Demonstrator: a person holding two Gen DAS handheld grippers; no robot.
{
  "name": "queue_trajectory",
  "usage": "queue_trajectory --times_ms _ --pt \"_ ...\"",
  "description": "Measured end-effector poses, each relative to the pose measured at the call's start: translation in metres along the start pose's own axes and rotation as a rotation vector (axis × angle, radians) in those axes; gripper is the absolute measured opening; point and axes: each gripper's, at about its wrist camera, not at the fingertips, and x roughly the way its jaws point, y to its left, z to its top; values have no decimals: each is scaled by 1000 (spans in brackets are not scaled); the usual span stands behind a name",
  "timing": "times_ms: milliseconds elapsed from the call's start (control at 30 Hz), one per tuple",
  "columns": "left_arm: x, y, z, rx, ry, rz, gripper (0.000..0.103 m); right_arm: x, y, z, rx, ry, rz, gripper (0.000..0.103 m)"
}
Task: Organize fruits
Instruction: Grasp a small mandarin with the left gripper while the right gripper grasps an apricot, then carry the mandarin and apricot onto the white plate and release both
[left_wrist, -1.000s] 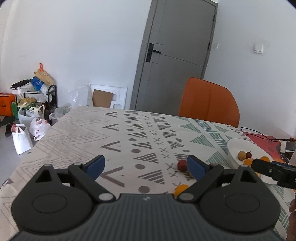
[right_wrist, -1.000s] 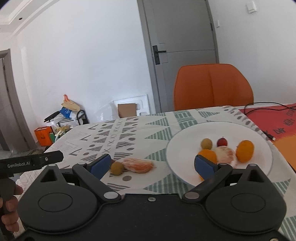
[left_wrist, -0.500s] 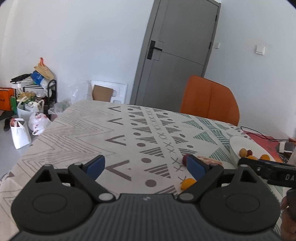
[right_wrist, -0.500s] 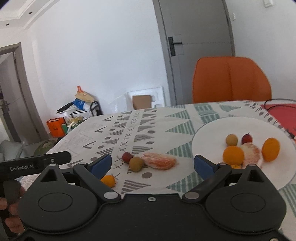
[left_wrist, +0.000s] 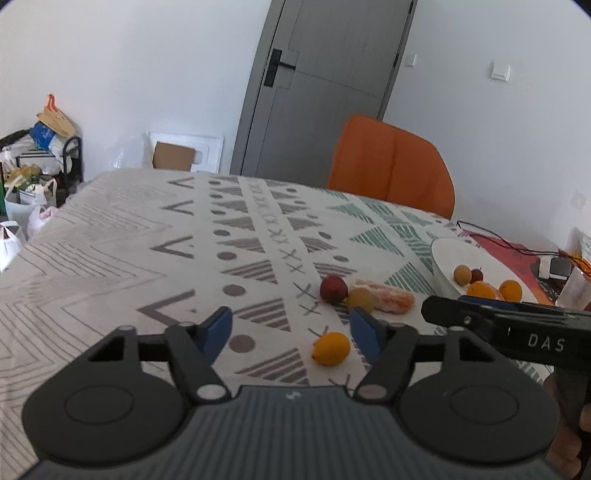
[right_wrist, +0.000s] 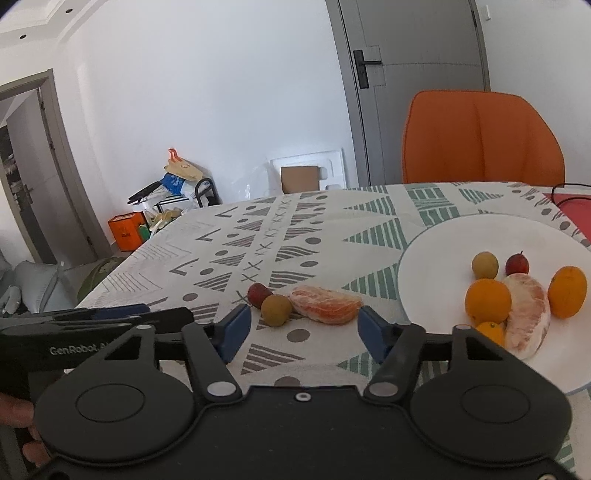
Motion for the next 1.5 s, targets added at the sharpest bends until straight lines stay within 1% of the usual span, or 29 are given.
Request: queue_trajectory --times_ms 33,100,167,267,300,333,367,400,467,500,567,667,933,1000,1067,1133,1200,1267,1333,1500 --pt "4 -1 -1 1 16 1 60 0 -1 0 2 3 0 60" --pt "10 -2 -2 -8 42 -17 56 3 -4 0 8 11 1 60" --pt "13 -4 -4 -11 54 -33 56 4 -5 -1 10 13 -4 60" --pt "18 -10 -4 11 67 -50 55 6 -7 -1 16 15 -6 60" --pt "20 -11 -5 17 76 -59 52 6 -7 -2 15 17 -8 60" --pt "24 -13 -6 29 89 -62 45 8 -6 -2 13 21 -12 60" --pt "25 -16 -8 55 74 -47 37 9 -5 -3 10 25 -16 59" --pt "27 -16 -8 62 80 -33 22 10 -4 -3 8 30 -20 53" --pt "26 -9 -3 23 84 -56 22 14 -1 -3 4 46 -24 45" --pt "26 -6 -2 15 80 -63 22 15 0 -2 1 50 -23 44" --pt "23 -3 1 31 61 -44 22 18 3 -2 -5 56 -30 43" --pt "19 9 4 5 52 -42 22 26 7 -2 -5 67 -30 43" --pt "8 34 13 -32 13 3 22 45 24 -1 -28 83 -7 43" --pt "5 39 13 -40 7 13 22 51 29 0 -41 86 -3 39" --pt "3 45 13 -50 0 18 22 56 34 1 -65 85 -20 37" --pt "1 52 13 -60 -5 26 22 61 37 1 -70 84 -33 32" --pt "-1 58 13 -74 -5 37 22 67 38 1 -67 92 -43 22" --pt "-1 61 14 -83 -9 43 22 68 38 0 -69 90 -41 22" --pt "-4 62 15 -83 -18 44 22 64 38 0 -62 85 -21 22" --pt "-8 51 17 -66 -34 23 22 47 38 3 -72 50 -25 22"
